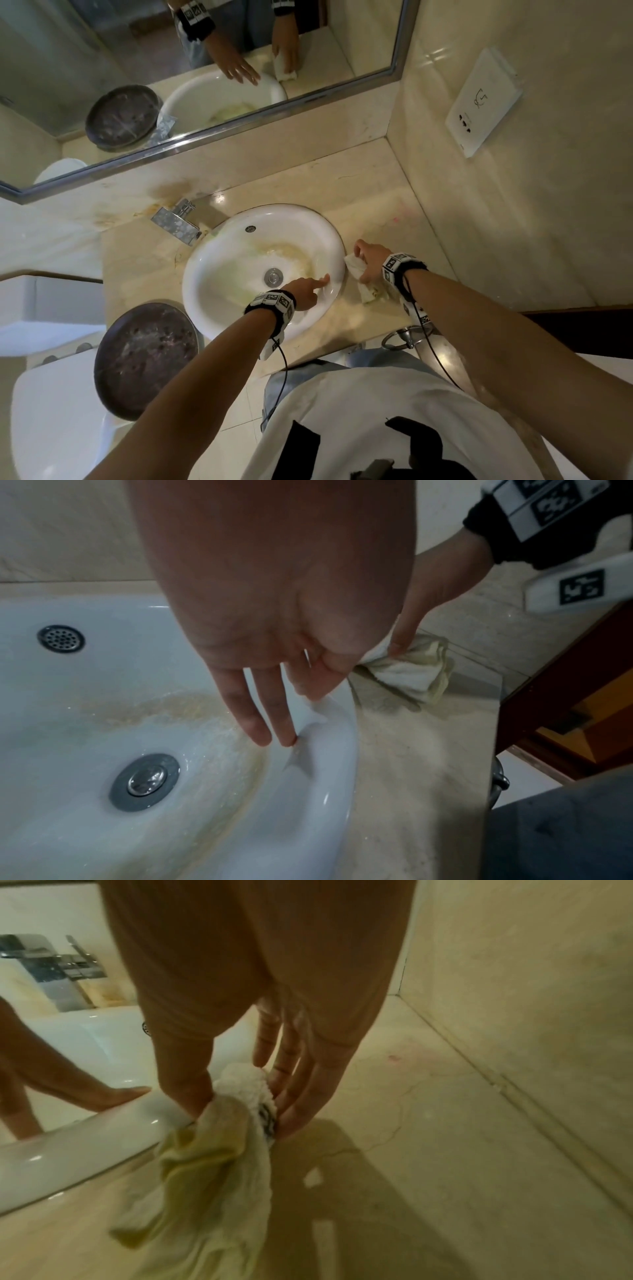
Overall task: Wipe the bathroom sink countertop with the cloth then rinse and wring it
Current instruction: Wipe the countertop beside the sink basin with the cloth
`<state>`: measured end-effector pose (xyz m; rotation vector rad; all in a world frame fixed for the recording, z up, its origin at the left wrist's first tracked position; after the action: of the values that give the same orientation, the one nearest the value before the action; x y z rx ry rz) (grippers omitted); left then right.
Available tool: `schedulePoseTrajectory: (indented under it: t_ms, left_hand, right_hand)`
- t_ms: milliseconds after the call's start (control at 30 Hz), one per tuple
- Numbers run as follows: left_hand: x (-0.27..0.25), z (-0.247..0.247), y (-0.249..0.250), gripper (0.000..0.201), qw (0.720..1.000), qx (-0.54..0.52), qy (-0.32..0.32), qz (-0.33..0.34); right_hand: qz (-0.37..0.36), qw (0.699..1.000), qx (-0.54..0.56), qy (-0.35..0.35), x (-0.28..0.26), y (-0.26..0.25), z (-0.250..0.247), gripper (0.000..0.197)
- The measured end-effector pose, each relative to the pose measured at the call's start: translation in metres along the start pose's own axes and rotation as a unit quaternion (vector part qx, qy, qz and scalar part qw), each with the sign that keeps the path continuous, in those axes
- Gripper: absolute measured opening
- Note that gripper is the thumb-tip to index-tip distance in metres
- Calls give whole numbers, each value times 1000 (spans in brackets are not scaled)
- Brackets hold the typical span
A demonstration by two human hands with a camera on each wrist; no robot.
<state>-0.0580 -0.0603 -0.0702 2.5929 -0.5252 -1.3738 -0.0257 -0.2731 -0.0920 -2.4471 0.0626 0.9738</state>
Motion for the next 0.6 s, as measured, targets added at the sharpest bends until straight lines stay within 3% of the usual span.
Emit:
schedulePoseTrajectory:
  t_ms: [67,233,367,500,600]
  left_hand:
    - [0,0,0,74,1000,-1,-5,-2]
    - [-2,0,1,75,1000,3,-1,-4]
    - [-3,2,3,76,1000,5,-1,-6]
    - [-3,2,4,72,1000,4,3,-10]
    - [-2,1,2,73,1000,6,-1,-11]
  right_hand:
    - [6,1000,19,11,0,2,-14,72]
    - [17,989,83,120,11,-12,-36,88]
    - [20,994,79,66,16,-31,-2,76]
    - [1,997,49,67,9,-28,25,61]
    - [-23,999,35,26,0,-23,32,63]
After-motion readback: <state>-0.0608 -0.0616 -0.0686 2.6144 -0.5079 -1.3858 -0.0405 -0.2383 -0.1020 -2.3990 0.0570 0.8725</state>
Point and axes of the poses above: each hand's wrist, its own x-axis towards the middle knuckle, its own z-axis out of the palm, y = z × x, the point moved 5 cm from there along x, towards the middle knuckle, and after that the axes turned 2 degrees about x, right-handed, at the moved point
